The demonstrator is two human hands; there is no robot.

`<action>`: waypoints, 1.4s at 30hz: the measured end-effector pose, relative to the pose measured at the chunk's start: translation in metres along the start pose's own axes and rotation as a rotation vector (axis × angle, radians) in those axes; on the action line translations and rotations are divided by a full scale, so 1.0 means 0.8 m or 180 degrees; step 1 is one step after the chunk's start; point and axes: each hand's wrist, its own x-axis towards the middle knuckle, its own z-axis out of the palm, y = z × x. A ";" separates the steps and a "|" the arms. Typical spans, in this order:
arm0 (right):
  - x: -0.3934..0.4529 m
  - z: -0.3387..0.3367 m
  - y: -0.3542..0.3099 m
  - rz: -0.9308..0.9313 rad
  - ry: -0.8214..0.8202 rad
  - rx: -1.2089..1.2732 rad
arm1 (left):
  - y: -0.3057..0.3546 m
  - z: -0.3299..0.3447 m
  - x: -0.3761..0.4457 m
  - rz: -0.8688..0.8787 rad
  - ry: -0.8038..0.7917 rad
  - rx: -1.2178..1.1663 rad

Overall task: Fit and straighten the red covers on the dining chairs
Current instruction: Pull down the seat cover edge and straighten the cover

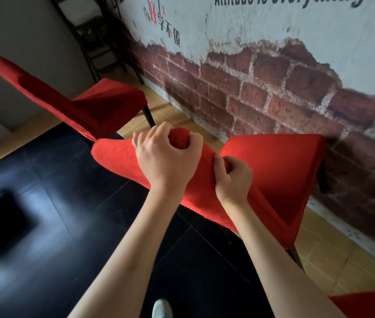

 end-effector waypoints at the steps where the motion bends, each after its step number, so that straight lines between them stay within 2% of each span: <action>1: -0.002 -0.004 0.001 -0.0005 0.0039 0.0009 | 0.004 0.000 -0.005 0.0018 0.0002 -0.0001; 14: -0.015 -0.049 0.015 -0.0025 0.0256 0.0174 | 0.048 0.000 -0.046 0.0084 0.0034 0.0014; 23: -0.016 -0.077 0.024 0.0172 0.0517 0.0295 | 0.070 0.010 -0.062 0.0483 0.0049 -0.0033; 33: -0.016 -0.062 0.024 0.0189 0.0681 0.0302 | 0.062 0.012 -0.046 0.0683 -0.0062 0.0016; 39: -0.018 -0.047 0.025 0.0184 0.0931 0.0395 | 0.061 0.018 -0.036 0.1109 -0.0109 -0.0093; 42: -0.021 -0.036 0.030 0.0081 0.0876 0.0407 | 0.051 0.023 -0.036 0.1261 -0.0058 -0.0169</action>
